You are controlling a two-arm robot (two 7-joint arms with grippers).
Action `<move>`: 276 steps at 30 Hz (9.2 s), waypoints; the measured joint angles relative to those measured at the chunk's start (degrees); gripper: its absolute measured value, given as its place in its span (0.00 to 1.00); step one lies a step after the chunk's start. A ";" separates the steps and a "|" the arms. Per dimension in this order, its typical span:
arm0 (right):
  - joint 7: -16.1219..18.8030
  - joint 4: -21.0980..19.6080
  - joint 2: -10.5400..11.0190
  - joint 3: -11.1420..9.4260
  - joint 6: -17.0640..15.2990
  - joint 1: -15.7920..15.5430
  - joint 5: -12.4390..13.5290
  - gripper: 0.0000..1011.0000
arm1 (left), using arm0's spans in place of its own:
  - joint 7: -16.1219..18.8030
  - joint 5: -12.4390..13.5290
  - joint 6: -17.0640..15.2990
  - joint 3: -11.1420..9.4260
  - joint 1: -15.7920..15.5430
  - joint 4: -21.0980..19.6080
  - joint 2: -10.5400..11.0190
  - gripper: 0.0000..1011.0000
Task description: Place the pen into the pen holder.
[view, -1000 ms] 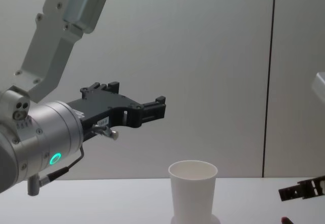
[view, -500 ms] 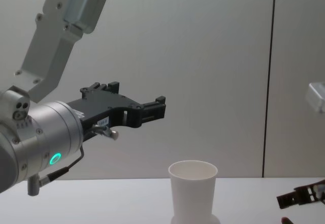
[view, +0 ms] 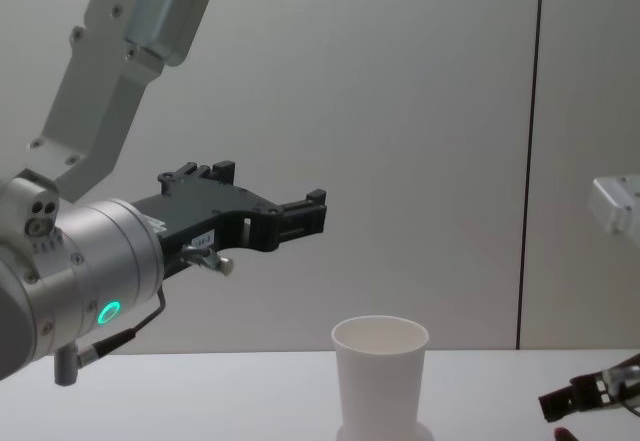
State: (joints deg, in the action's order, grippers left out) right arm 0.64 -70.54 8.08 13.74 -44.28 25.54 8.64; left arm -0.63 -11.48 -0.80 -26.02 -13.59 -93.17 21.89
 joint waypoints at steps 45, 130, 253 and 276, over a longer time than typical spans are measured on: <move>-2.54 13.56 -3.85 -0.24 2.29 5.80 0.31 0.39 | 0.00 0.00 0.00 0.00 0.00 0.00 0.00 0.99; 19.84 8.67 -3.71 -1.36 57.13 2.55 6.59 0.16 | 0.00 0.00 0.00 0.00 0.00 0.00 0.00 0.99; 33.39 66.53 -15.76 -1.25 100.72 27.29 7.89 0.55 | 0.00 0.00 0.01 0.00 0.00 0.00 0.00 0.99; 32.55 66.45 -15.18 -2.17 99.08 27.50 6.10 0.99 | 0.00 0.00 0.00 0.00 0.00 0.00 0.00 0.99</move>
State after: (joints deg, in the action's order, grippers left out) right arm 33.18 -4.08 -7.10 11.57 54.80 53.03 14.74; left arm -0.63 -11.48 -0.80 -26.02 -13.59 -93.18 21.90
